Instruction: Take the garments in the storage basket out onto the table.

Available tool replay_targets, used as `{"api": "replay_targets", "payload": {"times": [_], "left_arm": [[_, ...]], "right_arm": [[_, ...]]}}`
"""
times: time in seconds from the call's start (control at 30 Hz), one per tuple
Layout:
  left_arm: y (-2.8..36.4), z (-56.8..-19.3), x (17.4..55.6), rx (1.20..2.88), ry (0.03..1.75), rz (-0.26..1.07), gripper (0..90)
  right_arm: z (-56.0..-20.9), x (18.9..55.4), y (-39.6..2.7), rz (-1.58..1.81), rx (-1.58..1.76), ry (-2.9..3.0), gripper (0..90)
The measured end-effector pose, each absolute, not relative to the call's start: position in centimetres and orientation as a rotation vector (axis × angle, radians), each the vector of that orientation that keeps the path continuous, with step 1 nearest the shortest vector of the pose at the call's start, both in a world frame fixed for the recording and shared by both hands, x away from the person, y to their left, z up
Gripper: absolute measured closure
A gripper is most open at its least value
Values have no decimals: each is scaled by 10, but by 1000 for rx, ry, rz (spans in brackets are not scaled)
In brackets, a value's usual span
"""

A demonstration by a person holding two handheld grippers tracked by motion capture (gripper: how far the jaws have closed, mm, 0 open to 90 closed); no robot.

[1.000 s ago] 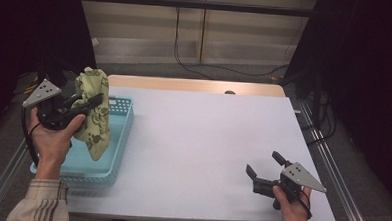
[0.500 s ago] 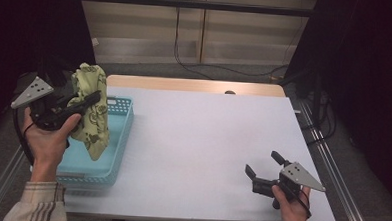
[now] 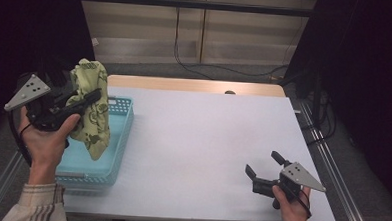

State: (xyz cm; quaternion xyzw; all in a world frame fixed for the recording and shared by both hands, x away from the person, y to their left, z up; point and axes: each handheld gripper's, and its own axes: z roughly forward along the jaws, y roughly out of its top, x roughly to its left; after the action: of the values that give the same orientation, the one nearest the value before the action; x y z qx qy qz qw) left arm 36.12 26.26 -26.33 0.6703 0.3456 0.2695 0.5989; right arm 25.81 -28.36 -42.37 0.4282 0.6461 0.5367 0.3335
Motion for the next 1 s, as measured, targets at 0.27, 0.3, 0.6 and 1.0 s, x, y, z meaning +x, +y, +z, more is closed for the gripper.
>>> {"api": "replay_targets", "payload": {"times": [0.27,0.3,0.6,1.0], "left_arm": [[247,-255,352,1572,759,639,671],[246,-254,351,1578,754,638,671],[235,-250,349,1569,725,616,671],[217,-252,357,1607,715,600,671]], "right_arm": [[-424,258,-283,1412,1119,1683,6],[-424,258,-283,1408,1123,1682,6],[-424,258,-284,1397,1118,1684,6],[-424,260,-283,1404,1117,1689,6]]}}
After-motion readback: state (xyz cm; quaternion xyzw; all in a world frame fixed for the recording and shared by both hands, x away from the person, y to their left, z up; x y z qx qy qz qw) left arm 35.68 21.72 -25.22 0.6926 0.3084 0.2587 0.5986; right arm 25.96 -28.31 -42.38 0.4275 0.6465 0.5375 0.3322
